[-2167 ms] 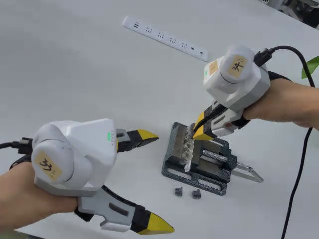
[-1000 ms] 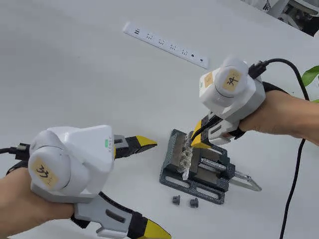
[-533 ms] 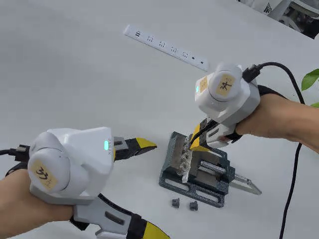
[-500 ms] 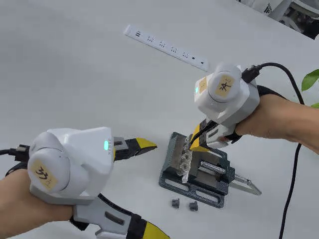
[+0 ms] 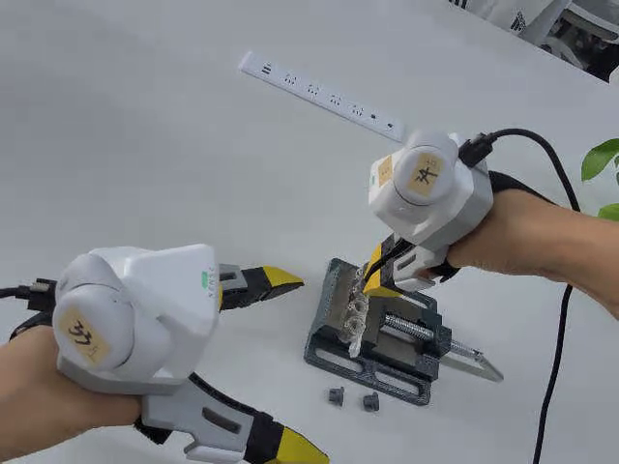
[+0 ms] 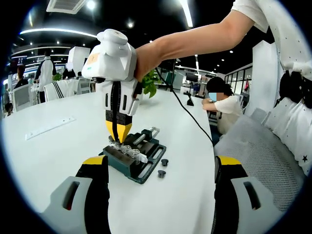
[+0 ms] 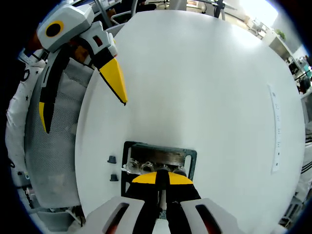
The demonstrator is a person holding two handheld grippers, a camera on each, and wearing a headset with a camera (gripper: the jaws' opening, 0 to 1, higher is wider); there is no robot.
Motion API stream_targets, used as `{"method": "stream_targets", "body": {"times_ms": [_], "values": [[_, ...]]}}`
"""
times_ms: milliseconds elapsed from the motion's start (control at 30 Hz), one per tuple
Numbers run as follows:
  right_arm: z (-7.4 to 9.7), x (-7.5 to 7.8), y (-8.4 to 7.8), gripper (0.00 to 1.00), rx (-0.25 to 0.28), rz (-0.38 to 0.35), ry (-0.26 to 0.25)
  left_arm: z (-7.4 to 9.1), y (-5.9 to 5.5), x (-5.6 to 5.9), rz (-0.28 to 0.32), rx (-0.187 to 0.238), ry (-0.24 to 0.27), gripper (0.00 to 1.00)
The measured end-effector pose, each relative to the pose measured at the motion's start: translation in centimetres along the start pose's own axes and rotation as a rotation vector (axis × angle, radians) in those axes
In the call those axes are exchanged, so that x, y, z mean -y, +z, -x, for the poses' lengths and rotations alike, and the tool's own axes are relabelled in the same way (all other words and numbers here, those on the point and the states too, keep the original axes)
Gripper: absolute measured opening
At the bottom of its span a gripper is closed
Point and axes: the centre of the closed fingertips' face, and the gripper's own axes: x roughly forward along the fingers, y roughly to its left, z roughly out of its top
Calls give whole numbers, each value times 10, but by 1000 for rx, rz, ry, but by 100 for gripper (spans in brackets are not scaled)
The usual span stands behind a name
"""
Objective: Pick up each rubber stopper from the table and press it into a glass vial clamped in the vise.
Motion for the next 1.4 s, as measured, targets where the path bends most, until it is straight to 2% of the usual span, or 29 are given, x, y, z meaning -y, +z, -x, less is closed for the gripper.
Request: {"method": "stream_targets", "body": {"times_ms": [33, 67, 200, 333, 833, 1000, 1400], "values": [[0, 2, 0, 0, 7, -4, 5, 1, 0, 1, -1, -1, 0, 89], [-1, 1, 0, 1, 19, -45, 12, 1, 1, 1, -3, -3, 0, 89], [2, 2, -2, 2, 46, -61, 7, 4, 0, 1, -14, -20, 2, 89], [3, 1, -1, 2, 63, -61, -11, 5, 3, 0, -5, -12, 15, 88], [6, 2, 0, 4, 115, -91, -45, 5, 4, 5, -11, -26, 14, 89], [7, -1, 0, 6, 135, -101, -40, 6, 3, 6, -9, -28, 16, 89], [24, -3, -4, 10, 194, -131, -84, 5, 6, 10, -17, -34, 16, 89]]}}
